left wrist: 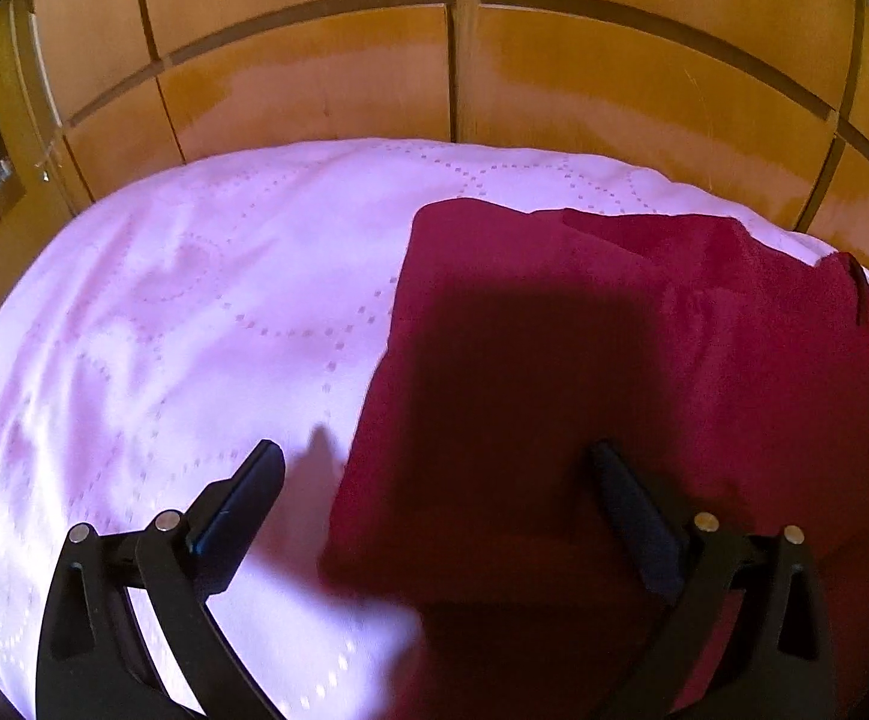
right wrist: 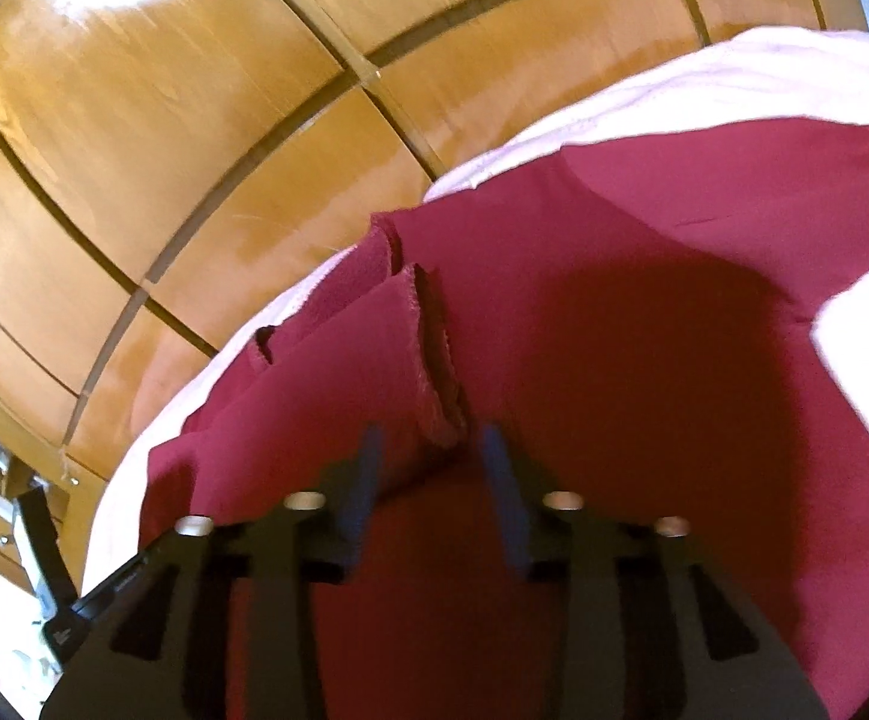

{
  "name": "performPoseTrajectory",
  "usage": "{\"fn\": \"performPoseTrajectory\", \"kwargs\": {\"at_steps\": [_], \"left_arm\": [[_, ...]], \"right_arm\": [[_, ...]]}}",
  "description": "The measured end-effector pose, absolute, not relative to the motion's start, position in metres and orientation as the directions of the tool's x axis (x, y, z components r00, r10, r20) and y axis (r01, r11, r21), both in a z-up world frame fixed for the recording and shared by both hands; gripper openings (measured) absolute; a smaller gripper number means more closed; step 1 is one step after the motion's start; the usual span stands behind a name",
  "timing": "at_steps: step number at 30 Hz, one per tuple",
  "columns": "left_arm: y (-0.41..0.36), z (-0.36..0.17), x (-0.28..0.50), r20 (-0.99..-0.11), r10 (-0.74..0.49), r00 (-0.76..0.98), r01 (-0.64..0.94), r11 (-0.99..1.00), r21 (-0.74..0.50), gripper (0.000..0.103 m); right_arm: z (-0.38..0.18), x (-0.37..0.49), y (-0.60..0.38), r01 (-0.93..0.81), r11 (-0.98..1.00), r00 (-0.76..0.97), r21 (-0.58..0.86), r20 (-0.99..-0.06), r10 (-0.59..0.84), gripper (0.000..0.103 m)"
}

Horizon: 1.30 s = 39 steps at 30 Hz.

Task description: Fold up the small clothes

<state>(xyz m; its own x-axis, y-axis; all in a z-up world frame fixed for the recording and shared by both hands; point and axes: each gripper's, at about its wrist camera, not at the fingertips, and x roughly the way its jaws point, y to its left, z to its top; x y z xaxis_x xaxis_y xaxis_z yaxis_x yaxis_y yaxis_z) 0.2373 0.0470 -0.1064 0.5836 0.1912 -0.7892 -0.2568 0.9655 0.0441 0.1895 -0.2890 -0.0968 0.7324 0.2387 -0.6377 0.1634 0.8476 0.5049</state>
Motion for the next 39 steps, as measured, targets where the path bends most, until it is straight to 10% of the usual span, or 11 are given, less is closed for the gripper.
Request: {"fn": "performPoseTrajectory", "kwargs": {"at_steps": [17, 30, 39], "left_arm": [[0.044, -0.115, 0.228, -0.791, 0.153, 0.592, -0.233, 0.972, 0.014, 0.101], [0.041, -0.119, 0.233, -0.790, 0.176, 0.587, -0.237, 0.971, 0.040, 0.101], [0.037, -0.119, 0.233, -0.788, 0.191, 0.585, -0.238, 0.969, 0.058, 0.101]], "right_arm": [[-0.089, 0.107, -0.479, 0.474, 0.724, 0.748, 0.502, -0.663, -0.030, 0.049], [-0.118, 0.085, -0.645, 0.557, 0.331, 0.829, 0.762, -0.533, -0.168, 0.048], [-0.130, 0.095, -0.674, 0.580, 0.238, 0.814, 0.779, -0.541, -0.213, 0.010]]}}
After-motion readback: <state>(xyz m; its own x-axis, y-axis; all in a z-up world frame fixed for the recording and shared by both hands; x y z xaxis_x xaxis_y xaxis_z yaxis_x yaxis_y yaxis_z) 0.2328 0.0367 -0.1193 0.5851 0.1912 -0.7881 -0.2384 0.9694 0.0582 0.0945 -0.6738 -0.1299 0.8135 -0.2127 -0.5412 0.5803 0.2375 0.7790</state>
